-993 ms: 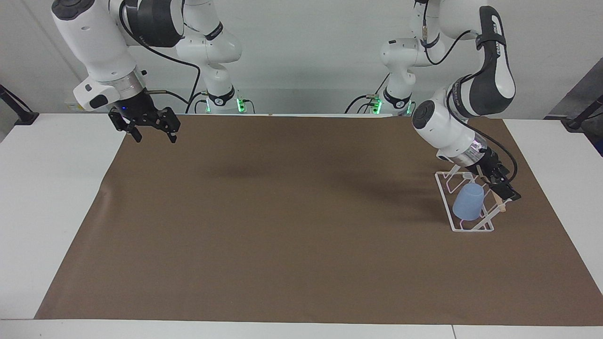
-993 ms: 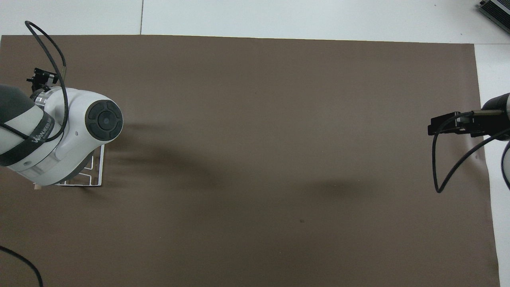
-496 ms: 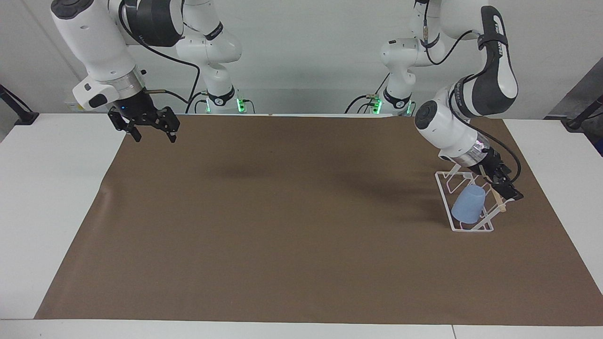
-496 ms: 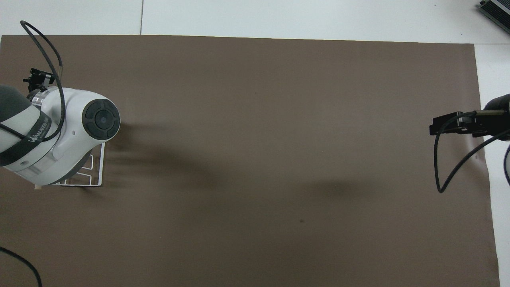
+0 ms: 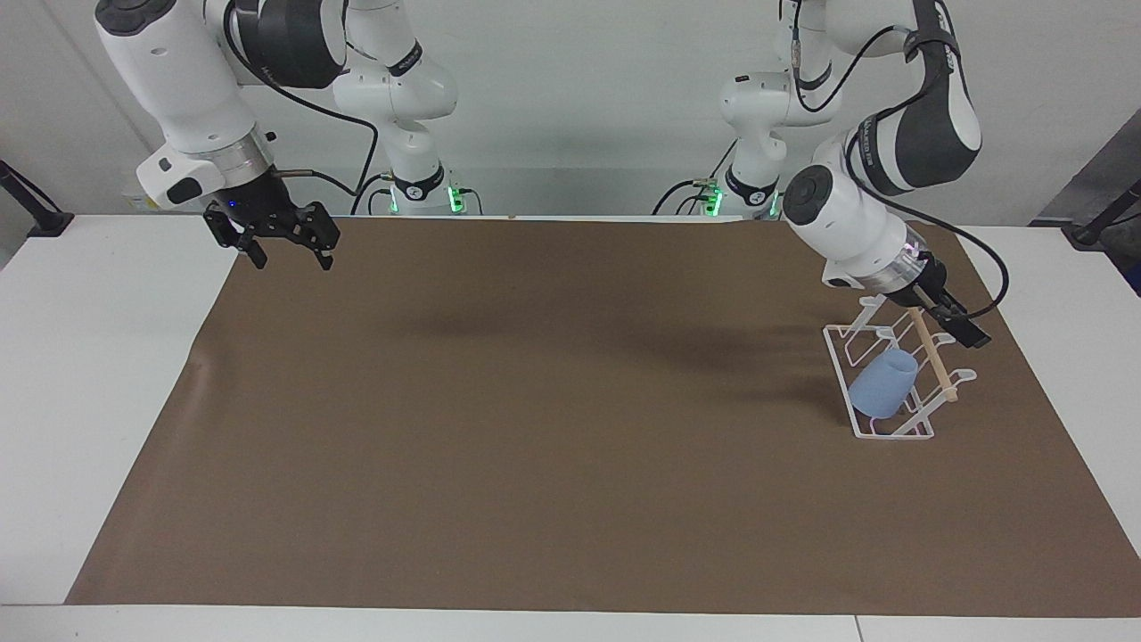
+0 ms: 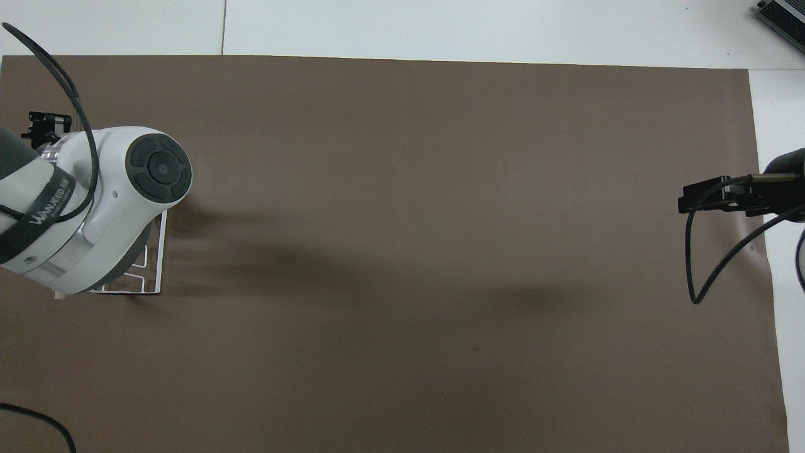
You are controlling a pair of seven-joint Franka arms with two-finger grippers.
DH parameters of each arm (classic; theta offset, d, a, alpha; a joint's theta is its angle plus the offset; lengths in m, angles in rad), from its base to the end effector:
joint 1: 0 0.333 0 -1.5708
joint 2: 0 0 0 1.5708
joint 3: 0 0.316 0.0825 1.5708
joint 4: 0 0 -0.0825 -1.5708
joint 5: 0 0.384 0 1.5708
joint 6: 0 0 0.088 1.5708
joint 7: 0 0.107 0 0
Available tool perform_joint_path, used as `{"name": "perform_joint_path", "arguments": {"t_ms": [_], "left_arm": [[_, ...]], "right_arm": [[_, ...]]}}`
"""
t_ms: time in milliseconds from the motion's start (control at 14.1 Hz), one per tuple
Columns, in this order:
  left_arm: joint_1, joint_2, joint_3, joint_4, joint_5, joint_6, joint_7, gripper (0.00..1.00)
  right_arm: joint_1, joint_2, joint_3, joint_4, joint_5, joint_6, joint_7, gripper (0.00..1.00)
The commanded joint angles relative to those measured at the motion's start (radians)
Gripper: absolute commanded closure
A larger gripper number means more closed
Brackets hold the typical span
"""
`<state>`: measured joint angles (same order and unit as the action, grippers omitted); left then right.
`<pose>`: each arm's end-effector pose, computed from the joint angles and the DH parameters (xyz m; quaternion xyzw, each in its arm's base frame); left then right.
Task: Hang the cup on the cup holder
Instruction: 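Open the left gripper and draw it back from the rack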
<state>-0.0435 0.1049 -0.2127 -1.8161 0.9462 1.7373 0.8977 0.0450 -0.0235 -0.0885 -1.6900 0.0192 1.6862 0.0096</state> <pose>0.5843 -0.0723 0.4983 -0.6837 0.5837 0.2113 0.3837 0.5548 -0.0228 0.5910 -0.9995 0.0276 -0.0100 0.0104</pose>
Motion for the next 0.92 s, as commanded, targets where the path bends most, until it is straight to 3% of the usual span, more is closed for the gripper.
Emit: {"name": "perform_joint_path", "arguments": {"t_ms": [0, 142, 638, 851], "left_arm": [[0.005, -0.024, 0.013, 0.078, -0.210, -0.057, -0.028, 0.00], [0.049, -0.076, 0.018, 0.078, -0.398, -0.079, -0.133, 0.00], [0.096, -0.157, 0.022, 0.084, -0.786, -0.240, -0.641, 0.00], [0.096, -0.165, 0.024, 0.089, -0.820, -0.231, -0.674, 0.00]], "right_arm": [[-0.013, -0.021, 0.004, -0.017, 0.019, -0.010, -0.020, 0.00], [-0.013, -0.021, 0.004, -0.017, 0.019, -0.010, -0.020, 0.00], [-0.013, -0.021, 0.004, -0.017, 0.019, -0.010, -0.020, 0.00], [-0.013, -0.021, 0.004, -0.017, 0.021, -0.010, -0.020, 0.00]]}}
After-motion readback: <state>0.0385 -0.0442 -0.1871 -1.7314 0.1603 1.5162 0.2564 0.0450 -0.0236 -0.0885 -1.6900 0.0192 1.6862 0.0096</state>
